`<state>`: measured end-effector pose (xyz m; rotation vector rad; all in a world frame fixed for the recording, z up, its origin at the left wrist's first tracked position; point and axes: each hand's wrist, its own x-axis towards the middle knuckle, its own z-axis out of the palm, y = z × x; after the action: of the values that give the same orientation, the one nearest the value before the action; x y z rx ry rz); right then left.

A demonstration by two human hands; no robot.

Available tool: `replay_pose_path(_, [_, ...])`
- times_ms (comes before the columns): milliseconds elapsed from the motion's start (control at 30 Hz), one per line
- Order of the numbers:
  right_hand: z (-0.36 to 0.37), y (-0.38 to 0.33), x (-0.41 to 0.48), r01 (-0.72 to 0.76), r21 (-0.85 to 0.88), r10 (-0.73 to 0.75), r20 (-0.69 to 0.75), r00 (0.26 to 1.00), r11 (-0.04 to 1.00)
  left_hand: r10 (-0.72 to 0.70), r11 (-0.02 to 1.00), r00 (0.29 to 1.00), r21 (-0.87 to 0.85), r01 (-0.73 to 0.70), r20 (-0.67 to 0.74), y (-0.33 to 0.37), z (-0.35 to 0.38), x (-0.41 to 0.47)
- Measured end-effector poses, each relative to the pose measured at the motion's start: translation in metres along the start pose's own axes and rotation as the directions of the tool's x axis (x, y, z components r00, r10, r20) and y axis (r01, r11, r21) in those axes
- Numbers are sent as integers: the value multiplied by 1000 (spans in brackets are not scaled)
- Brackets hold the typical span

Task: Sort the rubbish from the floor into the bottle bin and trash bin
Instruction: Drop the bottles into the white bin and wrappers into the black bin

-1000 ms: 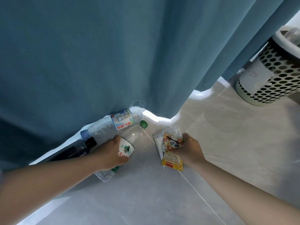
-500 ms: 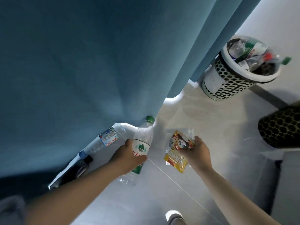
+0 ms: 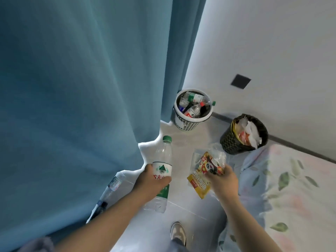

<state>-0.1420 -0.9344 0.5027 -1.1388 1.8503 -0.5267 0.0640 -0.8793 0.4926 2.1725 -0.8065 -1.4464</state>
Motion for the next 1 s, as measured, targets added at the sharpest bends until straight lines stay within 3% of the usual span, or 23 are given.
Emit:
replay_pose_path(233, [-127, -86, -40, 34, 61, -28, -93, 995, 998, 73, 991, 997, 119, -69, -24, 139, -15, -99])
replay_pose_path(433, [-189, -118, -33, 65, 57, -57, -125, 991, 996, 65, 997, 997, 51, -63, -46, 205, -5, -133])
replay_pose_path(700, [-217, -137, 13, 71, 77, -60, -142, 988, 995, 22, 998, 999, 62, -20, -29, 250, 12, -94])
replay_pose_path(1000, [-206, -163, 93, -30, 37, 37, -215, 976, 999, 0, 992, 994, 124, -13, 105, 308, 2, 7])
